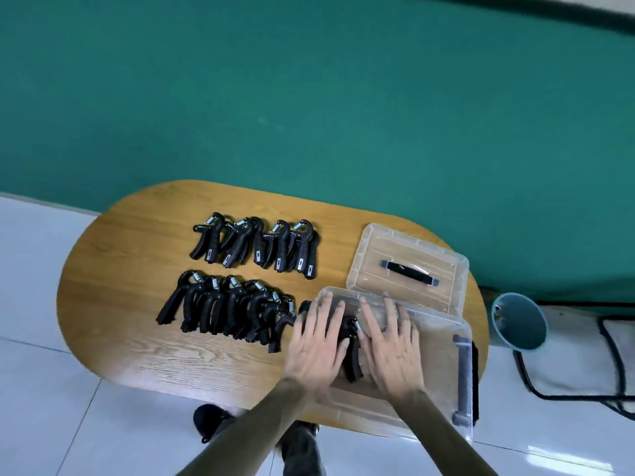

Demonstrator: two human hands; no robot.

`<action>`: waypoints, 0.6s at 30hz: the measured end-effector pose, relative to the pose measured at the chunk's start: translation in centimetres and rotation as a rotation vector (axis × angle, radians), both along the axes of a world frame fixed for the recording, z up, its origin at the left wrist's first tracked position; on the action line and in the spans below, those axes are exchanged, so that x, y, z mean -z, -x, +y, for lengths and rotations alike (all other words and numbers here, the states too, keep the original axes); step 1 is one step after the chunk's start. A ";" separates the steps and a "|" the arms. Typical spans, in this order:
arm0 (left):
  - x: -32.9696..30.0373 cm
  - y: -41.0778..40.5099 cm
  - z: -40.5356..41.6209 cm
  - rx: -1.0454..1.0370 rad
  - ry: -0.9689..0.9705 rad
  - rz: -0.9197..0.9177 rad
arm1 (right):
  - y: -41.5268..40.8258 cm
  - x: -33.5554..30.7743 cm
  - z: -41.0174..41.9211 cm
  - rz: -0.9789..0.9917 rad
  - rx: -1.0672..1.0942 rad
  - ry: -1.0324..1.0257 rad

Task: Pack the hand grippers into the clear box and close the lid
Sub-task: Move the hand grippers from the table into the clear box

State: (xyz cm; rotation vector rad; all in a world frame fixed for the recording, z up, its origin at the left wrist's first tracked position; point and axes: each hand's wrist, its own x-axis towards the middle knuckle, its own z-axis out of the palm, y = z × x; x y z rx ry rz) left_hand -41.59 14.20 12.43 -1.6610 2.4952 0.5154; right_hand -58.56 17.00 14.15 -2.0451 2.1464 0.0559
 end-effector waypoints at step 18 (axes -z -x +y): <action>-2.7 -23.8 -2.8 -0.227 -0.026 -0.120 | -22.9 -2.6 -6.4 0.004 -0.257 -0.075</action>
